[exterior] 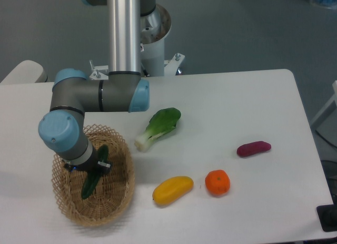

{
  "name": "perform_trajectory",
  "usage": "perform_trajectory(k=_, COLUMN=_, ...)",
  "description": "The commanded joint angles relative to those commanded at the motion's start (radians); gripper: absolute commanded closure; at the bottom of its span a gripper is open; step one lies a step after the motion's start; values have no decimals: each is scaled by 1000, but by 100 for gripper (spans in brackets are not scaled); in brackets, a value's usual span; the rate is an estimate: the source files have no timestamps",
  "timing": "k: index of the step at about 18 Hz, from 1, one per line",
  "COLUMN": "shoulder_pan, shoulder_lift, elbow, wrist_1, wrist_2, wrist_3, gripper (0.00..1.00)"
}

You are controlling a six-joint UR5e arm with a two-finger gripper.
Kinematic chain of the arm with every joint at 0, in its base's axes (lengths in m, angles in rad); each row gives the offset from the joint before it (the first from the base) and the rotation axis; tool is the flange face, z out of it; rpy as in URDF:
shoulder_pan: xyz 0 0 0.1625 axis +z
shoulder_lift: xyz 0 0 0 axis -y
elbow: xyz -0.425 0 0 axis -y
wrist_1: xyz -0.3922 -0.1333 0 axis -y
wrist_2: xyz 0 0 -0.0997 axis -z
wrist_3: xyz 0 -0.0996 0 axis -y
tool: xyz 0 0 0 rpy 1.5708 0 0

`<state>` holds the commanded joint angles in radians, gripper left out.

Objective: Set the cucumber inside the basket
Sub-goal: 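Open the gripper to release the cucumber and raise the arm away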

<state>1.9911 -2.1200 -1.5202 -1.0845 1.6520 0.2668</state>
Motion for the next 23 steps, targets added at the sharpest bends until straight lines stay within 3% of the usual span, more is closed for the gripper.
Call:
perform_trajectory(k=1, shoulder_pan=0, shoulder_lift=3, elbow=9, wrist_1=0, wrist_2=11, wrist_3=5, gripper=1)
perform_trajectory(k=5, shoulder_pan=9, shoulder_lift=20, elbow=70, wrist_1=-8, wrist_2=14, wrist_3=8, gripper=0)
perform_trajectory(k=9, shoulder_pan=89, shoulder_lift=57, elbow=172, wrist_1=-9, wrist_2=3, wrist_3=49, gripper=0)
perform_trajectory(k=18, shoulder_pan=307, shoulder_lift=144, elbow=186, wrist_1=-25, wrist_2=-18, wrist_3=615, gripper=0)
perform_trajectory(k=21, shoulder_pan=402, shoulder_lift=189, elbow=186, wrist_1=-110, wrist_2=-38, wrist_3=915, gripper=0)
perform_trajectory(k=23, shoulder_pan=458, shoulder_lift=201, elbow=186, wrist_1=-132, wrist_2=-40, wrist_3=1110, gripper=0)
